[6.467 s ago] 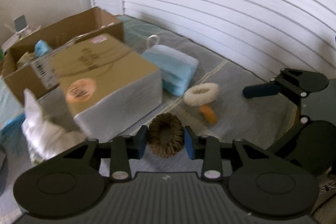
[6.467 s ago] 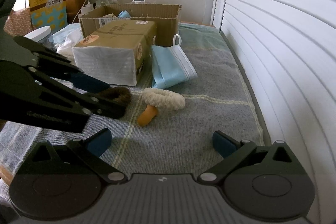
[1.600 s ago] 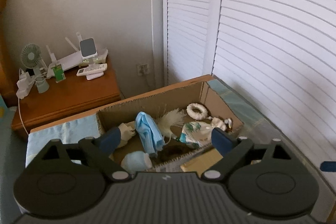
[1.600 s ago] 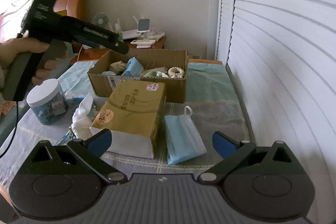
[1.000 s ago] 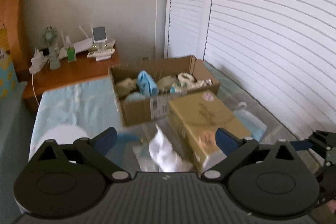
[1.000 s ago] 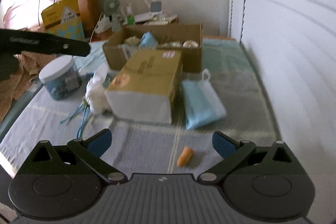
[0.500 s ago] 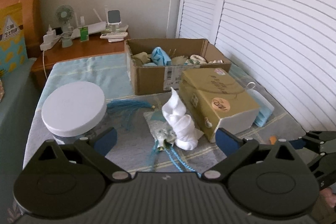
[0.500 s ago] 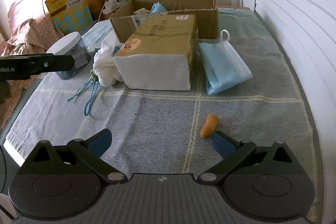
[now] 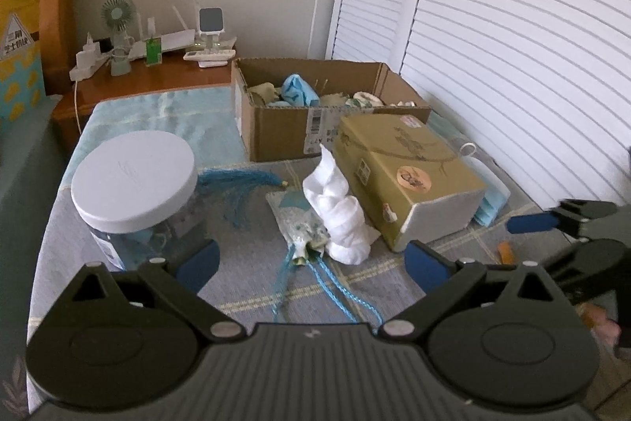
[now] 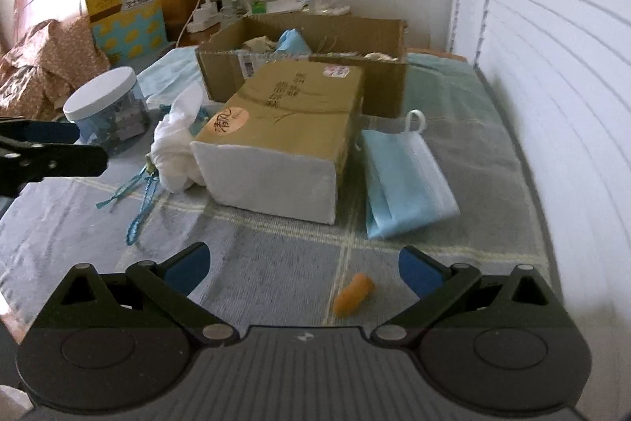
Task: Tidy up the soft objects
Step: 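Move left tool to the white tissue while right tool approaches the orange earplug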
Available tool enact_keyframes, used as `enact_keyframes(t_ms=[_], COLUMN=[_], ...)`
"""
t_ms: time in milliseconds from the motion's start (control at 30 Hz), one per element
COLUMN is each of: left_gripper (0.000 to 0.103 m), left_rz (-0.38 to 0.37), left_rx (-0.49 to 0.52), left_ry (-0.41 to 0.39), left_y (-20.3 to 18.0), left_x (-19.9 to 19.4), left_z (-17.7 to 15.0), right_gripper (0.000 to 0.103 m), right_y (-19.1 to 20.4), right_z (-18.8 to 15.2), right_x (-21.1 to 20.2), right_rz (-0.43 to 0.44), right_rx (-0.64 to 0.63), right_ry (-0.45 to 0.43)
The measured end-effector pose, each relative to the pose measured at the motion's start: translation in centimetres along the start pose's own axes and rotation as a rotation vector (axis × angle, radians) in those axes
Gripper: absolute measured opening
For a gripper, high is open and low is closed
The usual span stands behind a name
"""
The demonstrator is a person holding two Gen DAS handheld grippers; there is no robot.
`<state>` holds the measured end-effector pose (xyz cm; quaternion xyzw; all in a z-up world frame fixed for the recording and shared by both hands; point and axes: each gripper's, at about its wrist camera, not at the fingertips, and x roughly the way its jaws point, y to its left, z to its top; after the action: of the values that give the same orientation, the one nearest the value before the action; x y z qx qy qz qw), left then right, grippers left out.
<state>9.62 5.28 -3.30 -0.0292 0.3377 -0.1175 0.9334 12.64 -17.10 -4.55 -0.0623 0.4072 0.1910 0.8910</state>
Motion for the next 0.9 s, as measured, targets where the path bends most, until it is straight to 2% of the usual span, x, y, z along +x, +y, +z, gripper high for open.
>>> enact_keyframes(t_ms=[100,467,600,700,767,867,900], left_gripper=[0.1,0.1,0.099,0.098,0.098,0.097,0.096], left_rz=[0.001,-0.011,-0.014,-0.008,-0.006,-0.003,-0.002], left_rx=[0.007,0.064,0.067,0.077,0.084,0.091,0.095], left_ry=[0.002,0.019,0.025,0.027,0.027,0.025,0.023], left_y=[0.0,-0.5,-0.7,-0.9,-1.0,-1.1,-1.2], left_x=[-0.2,0.4,0.7,0.9,1.0,1.3,1.4], left_z=[-0.3,-0.4,-0.5,-0.5,-0.5,-0.3,-0.2], right_gripper=[0.103,0.102,0.1,0.089,0.073,0.06,0.058], right_y=[0.0,1.2,1.6,1.3,1.2,1.2,1.1], right_z=[0.0,-2.0,-2.1,-2.0,-2.1,-2.4,-2.5], right_x=[0.8,-1.1,-1.6,-1.4,-1.3,-1.5,-1.6], right_rz=[0.021,0.08,0.028,-0.04,-0.07,-0.078,-0.076], right_rx=[-0.005,-0.021,-0.059,-0.074,-0.079,-0.081,-0.075], right_ry=[0.028,0.047,0.031,0.005,0.01,-0.002,-0.004])
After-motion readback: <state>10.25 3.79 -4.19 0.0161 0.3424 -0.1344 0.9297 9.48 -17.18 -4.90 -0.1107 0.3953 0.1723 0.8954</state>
